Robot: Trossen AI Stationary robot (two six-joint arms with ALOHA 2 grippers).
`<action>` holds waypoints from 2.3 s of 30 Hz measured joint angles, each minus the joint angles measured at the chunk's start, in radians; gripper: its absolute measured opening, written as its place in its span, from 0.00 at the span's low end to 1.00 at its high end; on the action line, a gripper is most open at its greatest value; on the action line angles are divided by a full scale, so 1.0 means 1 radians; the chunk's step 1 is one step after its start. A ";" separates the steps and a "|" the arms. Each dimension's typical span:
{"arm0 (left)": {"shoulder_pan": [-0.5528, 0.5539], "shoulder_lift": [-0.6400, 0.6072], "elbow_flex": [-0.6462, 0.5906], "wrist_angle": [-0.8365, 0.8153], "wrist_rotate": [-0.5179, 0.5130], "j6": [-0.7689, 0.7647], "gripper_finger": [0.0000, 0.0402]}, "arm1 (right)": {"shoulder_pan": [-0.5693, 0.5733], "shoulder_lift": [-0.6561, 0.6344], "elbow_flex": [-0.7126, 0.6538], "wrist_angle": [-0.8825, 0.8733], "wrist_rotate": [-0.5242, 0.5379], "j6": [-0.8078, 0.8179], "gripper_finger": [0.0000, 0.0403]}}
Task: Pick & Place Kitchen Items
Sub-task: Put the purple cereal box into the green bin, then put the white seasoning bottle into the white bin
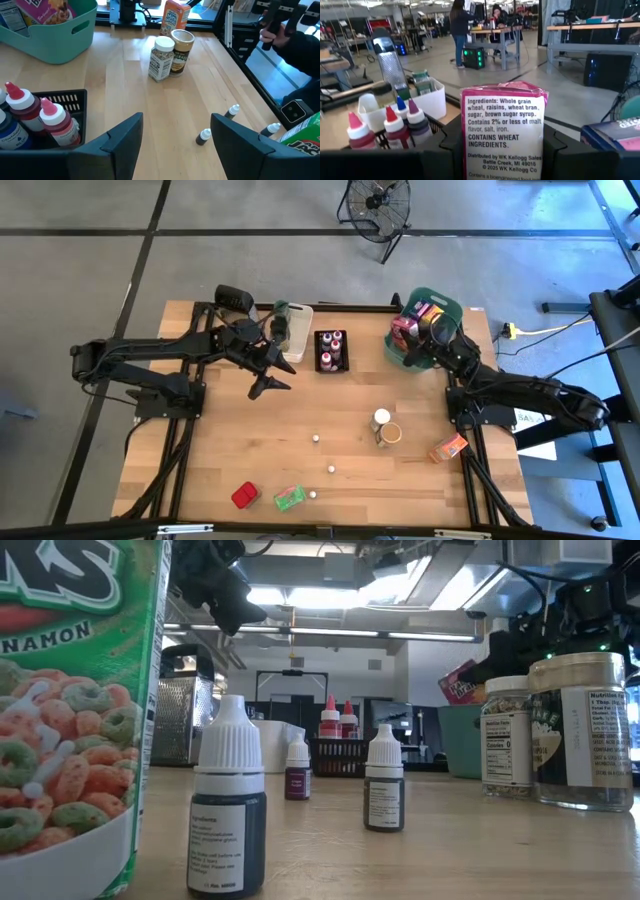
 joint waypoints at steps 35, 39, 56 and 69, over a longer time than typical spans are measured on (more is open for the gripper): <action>0.000 0.000 0.000 0.000 0.000 -0.008 0.57 | 0.000 0.193 0.075 0.092 -0.012 -0.056 0.63; 0.000 0.000 0.000 0.000 0.000 -0.011 0.57 | 0.000 0.151 0.075 0.126 -0.011 -0.085 0.63; -0.012 0.000 0.000 -0.001 0.002 -0.037 0.57 | 0.113 -0.105 0.223 -0.136 -0.426 -0.110 0.63; -0.067 0.000 0.000 -0.005 0.002 -0.063 0.56 | 0.482 -0.087 0.556 -0.779 -0.209 -0.125 0.63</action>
